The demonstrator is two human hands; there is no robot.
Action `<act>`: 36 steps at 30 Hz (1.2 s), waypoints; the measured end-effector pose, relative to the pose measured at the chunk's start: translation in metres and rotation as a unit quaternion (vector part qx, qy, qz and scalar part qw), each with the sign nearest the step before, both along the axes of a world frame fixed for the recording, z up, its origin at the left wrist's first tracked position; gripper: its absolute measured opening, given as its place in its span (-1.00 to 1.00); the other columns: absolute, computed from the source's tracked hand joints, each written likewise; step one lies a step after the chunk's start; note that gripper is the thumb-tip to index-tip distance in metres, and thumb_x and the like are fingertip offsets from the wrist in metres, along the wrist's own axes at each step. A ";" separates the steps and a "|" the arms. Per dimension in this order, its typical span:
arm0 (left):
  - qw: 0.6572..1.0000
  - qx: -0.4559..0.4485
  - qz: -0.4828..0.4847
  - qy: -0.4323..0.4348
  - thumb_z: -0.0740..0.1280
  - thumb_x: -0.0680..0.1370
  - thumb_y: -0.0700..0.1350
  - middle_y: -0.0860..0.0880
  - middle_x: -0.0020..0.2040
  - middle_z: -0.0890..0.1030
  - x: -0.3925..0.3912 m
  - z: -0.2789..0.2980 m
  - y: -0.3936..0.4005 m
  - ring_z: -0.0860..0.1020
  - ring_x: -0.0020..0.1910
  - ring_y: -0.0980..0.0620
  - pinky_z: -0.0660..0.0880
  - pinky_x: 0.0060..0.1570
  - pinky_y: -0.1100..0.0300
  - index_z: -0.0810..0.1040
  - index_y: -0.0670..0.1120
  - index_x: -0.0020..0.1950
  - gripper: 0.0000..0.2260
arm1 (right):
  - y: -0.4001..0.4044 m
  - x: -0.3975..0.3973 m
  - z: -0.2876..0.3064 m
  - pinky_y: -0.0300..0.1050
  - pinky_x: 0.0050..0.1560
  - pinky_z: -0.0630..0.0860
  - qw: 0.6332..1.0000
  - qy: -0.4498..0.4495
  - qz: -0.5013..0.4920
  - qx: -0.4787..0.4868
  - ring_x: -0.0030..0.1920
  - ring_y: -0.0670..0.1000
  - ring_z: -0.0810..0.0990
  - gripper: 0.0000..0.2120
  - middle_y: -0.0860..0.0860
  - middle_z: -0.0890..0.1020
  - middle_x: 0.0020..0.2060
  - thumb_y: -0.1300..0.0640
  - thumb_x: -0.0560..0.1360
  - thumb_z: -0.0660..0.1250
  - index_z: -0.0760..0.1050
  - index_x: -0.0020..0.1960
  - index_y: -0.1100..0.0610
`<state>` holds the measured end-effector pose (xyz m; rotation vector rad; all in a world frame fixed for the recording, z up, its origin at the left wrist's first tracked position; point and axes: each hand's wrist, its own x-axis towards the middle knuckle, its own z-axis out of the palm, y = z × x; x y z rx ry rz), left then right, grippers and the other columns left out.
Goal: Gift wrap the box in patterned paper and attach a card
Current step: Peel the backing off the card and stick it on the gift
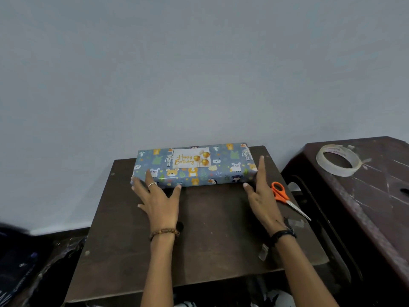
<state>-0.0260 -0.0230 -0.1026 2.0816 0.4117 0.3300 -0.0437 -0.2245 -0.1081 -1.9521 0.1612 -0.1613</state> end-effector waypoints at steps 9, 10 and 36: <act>0.984 0.018 -0.169 -0.051 0.37 0.49 -0.21 -0.10 0.37 0.40 -0.043 0.005 -0.052 0.23 0.45 -0.07 0.16 0.42 0.11 0.46 -0.13 0.27 -0.65 | -0.001 -0.023 0.023 -0.27 0.08 0.30 0.954 -0.073 -0.172 -0.235 0.26 0.11 0.40 -0.61 0.12 0.48 0.23 0.40 0.48 0.19 0.45 0.27 0.19; 0.979 0.010 -0.199 -0.053 0.35 0.50 -0.22 -0.08 0.34 0.45 -0.047 0.007 -0.065 0.26 0.44 -0.01 0.18 0.37 0.24 0.49 -0.11 0.25 -0.69 | -0.008 -0.027 0.026 -0.17 0.04 0.34 0.945 -0.046 -0.206 -0.250 0.21 0.11 0.42 -0.66 0.11 0.50 0.19 0.36 0.49 0.20 0.49 0.23 0.18; 0.866 -0.366 -0.339 0.031 0.28 0.50 -0.39 0.01 0.06 0.64 -0.056 0.040 -0.257 0.58 0.10 0.09 0.51 0.13 0.19 0.58 -0.02 0.08 -0.69 | -0.098 -0.077 0.048 -0.43 -0.32 0.44 0.892 -0.048 -0.428 0.133 -0.30 -0.21 0.55 -0.92 -0.13 0.59 -0.31 0.16 0.42 0.41 0.53 -0.11 0.08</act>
